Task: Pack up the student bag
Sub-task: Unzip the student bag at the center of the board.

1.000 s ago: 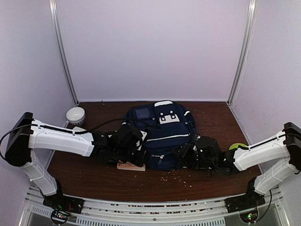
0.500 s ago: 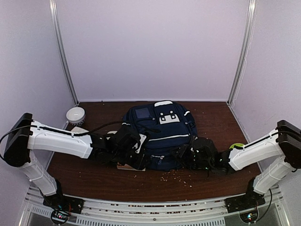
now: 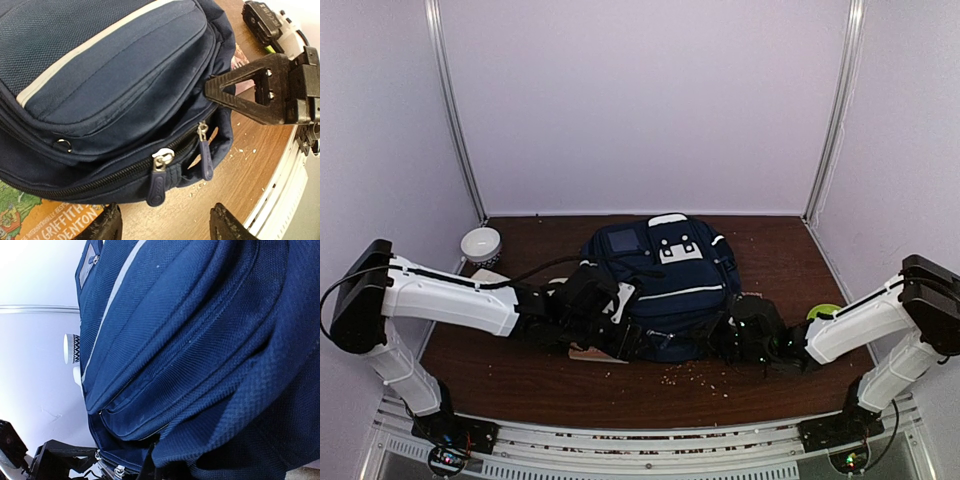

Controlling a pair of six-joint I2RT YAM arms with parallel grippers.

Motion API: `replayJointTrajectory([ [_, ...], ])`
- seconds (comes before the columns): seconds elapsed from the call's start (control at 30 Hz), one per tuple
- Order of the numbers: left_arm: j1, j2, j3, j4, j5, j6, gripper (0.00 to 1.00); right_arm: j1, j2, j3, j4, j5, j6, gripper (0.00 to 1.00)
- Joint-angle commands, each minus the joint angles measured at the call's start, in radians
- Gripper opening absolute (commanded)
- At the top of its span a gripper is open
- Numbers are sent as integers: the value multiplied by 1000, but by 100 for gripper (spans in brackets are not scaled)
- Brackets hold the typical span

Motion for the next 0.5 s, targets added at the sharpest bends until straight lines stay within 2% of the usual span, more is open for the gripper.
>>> replayJointTrajectory([
  [0.0, 23, 31, 0, 89, 59, -21, 63, -17, -24, -43, -9, 10, -16, 0],
  [0.47, 34, 117, 63, 113, 162, -29, 61, -22, -25, -13, -6, -25, -59, 0],
])
